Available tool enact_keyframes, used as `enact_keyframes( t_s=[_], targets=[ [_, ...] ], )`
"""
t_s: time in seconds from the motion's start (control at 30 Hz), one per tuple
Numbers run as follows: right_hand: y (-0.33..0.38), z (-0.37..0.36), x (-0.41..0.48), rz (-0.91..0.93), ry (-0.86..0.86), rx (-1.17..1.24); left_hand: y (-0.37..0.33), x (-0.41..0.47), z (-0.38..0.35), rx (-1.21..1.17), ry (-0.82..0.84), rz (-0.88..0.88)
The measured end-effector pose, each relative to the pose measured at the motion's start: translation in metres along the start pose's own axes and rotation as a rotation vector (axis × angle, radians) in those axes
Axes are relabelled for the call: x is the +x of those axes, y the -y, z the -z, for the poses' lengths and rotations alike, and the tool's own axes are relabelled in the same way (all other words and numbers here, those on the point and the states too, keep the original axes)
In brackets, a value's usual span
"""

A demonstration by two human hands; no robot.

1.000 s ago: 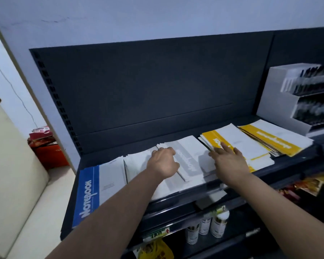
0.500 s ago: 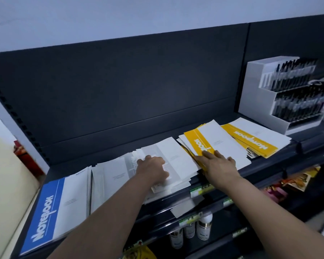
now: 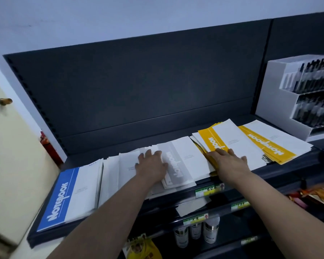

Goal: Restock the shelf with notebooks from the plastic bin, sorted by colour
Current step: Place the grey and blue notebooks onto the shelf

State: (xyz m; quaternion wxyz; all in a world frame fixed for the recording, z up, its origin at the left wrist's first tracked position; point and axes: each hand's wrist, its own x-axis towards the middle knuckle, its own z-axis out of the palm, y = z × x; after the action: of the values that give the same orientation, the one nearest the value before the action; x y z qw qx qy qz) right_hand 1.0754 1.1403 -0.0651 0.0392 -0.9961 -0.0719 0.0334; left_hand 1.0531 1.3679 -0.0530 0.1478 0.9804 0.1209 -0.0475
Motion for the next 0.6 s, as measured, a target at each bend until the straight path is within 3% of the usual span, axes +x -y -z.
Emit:
enact_keyframes(
  t_s=[0.23, 0.4, 0.6],
  targets=[
    [0.033, 0.008, -0.001, 0.228, -0.091, -0.041, 0.048, 0.006, 0.009, 0.120, 0.104, 0.272],
    [0.031, 0.012, -0.003, 0.331, -0.167, -0.008, 0.007, -0.002, 0.009, 0.011, -0.085, -0.005],
    [0.000, 0.003, -0.039, 0.306, -0.243, -0.034, -0.060, -0.036, -0.002, -0.070, -0.066, -0.299]
  ],
)
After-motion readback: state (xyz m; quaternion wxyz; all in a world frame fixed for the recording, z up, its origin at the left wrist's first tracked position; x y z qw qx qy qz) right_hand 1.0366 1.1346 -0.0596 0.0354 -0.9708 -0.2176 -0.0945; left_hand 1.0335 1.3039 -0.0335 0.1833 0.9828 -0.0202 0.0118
